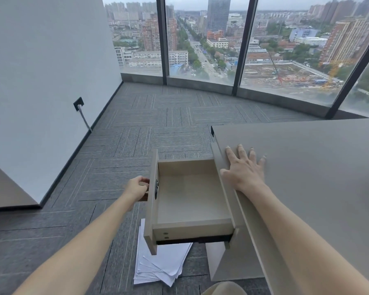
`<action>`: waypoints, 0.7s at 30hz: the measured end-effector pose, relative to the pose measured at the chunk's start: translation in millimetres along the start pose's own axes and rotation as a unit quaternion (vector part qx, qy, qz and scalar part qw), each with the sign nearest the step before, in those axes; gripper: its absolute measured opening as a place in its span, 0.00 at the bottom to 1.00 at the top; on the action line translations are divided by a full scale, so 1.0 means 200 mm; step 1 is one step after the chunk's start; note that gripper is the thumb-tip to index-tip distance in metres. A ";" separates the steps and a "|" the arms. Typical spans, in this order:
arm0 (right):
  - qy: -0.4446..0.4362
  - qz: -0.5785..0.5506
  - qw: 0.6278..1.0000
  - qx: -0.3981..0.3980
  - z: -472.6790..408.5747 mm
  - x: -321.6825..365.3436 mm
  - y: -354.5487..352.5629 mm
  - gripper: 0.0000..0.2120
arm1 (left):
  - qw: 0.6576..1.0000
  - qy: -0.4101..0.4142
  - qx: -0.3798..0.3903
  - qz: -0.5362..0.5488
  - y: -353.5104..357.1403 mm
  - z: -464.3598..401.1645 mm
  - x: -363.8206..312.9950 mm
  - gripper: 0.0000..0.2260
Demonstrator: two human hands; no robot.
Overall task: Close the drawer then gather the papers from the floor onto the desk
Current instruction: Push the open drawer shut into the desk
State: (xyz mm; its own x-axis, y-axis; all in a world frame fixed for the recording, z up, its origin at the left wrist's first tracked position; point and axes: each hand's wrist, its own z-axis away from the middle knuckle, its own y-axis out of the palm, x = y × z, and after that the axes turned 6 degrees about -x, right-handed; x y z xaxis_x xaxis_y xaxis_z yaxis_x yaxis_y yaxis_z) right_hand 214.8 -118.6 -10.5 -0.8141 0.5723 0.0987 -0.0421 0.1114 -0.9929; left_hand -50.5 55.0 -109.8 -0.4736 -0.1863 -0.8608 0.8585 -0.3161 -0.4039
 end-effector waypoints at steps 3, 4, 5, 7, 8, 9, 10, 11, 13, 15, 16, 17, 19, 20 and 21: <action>-0.002 0.004 1.000 0.001 0.00 -0.01 0.00 0.38 | 0.999 -0.042 0.000 0.021 0.07 -0.02 -0.04 0.06; -0.002 0.005 1.000 -0.001 0.00 -0.01 0.00 0.38 | 0.999 -0.050 0.006 0.021 0.09 -0.03 -0.06 0.06; -0.002 0.004 1.000 -0.003 0.00 -0.01 0.01 0.38 | 0.998 -0.054 0.015 0.019 0.12 -0.04 -0.07 0.06; -0.004 0.000 1.000 -0.006 -0.01 -0.01 0.01 0.38 | 0.998 -0.059 0.032 0.014 0.17 -0.05 -0.10 0.08; -0.004 -0.002 1.000 -0.007 -0.01 -0.01 0.01 0.38 | 0.997 -0.060 0.040 0.015 0.20 -0.05 -0.10 0.08; -0.005 -0.003 1.000 -0.008 -0.01 -0.01 0.01 0.38 | 0.997 -0.060 0.049 0.017 0.22 -0.05 -0.11 0.08; -0.005 -0.004 1.000 -0.008 -0.01 -0.01 0.01 0.38 | 0.996 -0.061 0.058 0.022 0.25 -0.05 -0.12 0.07; -0.006 -0.005 1.000 -0.009 -0.01 -0.01 0.01 0.38 | 0.995 -0.064 0.067 0.028 0.28 -0.05 -0.12 0.06; -0.007 -0.009 1.000 -0.011 -0.02 -0.01 0.01 0.38 | 0.993 -0.069 0.086 0.038 0.34 -0.04 -0.14 0.07; -0.007 -0.013 1.000 -0.015 -0.02 -0.01 0.01 0.38 | 0.991 -0.069 0.107 0.039 0.41 -0.05 -0.16 0.08; -0.007 -0.015 1.000 -0.016 -0.02 -0.01 0.01 0.38 | 0.991 -0.066 0.114 0.037 0.44 -0.05 -0.17 0.08; -0.007 -0.015 1.000 -0.017 -0.02 -0.01 0.02 0.38 | 0.990 -0.063 0.121 0.033 0.47 -0.05 -0.18 0.08; -0.008 -0.017 1.000 -0.017 -0.02 -0.02 0.02 0.38 | 0.989 -0.057 0.134 0.029 0.53 -0.05 -0.20 0.07; -0.008 -0.018 1.000 -0.018 -0.02 -0.02 0.02 0.38 | 0.988 -0.054 0.139 0.030 0.56 -0.05 -0.21 0.07; -0.008 -0.019 1.000 -0.019 -0.02 -0.02 0.02 0.38 | 0.988 -0.053 0.143 0.030 0.58 -0.05 -0.21 0.08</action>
State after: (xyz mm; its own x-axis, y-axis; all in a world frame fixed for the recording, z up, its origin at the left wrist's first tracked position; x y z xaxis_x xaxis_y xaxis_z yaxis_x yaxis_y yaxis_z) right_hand 220.1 -117.3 -14.5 -0.8217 0.5539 0.1341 -0.0504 0.1637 -0.9852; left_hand 72.1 35.0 -123.1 -0.4545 -0.3045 -0.8371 0.8021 -0.5487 -0.2359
